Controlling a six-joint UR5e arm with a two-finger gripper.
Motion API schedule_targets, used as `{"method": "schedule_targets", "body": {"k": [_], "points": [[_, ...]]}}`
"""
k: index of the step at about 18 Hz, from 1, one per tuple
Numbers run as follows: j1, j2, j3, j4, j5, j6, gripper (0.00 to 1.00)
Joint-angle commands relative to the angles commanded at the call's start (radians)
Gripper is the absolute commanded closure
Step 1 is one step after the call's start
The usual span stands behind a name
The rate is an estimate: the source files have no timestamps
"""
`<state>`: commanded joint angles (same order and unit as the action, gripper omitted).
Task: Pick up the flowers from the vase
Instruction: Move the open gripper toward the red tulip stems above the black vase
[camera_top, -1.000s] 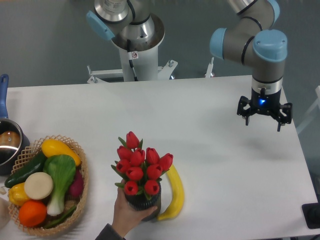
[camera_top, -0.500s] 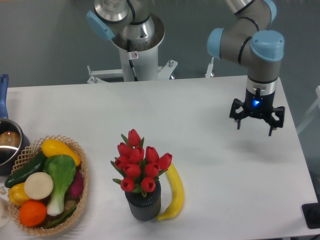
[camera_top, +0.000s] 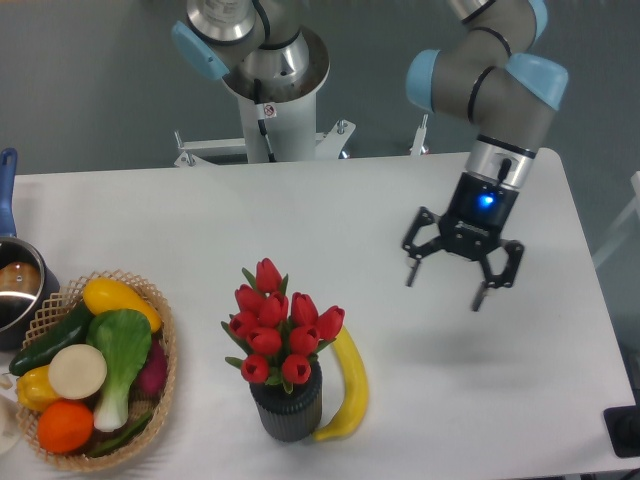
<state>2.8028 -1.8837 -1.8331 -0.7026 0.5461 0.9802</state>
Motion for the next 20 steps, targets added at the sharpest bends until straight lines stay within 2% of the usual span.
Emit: {"method": "schedule_targets", "body": {"k": [2,4,7,11,15,20], "points": [[-0.043,-0.029,0.024,0.002,-0.002,0.005,0.00],[-0.072,-0.048,0.035,0.003,-0.027,0.069,0.00],[-0.081,-0.049,0.008,0.003,-0.098,0.179,0.00],[-0.097,-0.051,-0.003,0.003,-0.141,0.259,0.00],[-0.137,-0.075,0.012,0.005,-0.143,0.272,0.00],[-0.167,-0.135,0.060,0.008,-0.144,0.272,0.00]]}}
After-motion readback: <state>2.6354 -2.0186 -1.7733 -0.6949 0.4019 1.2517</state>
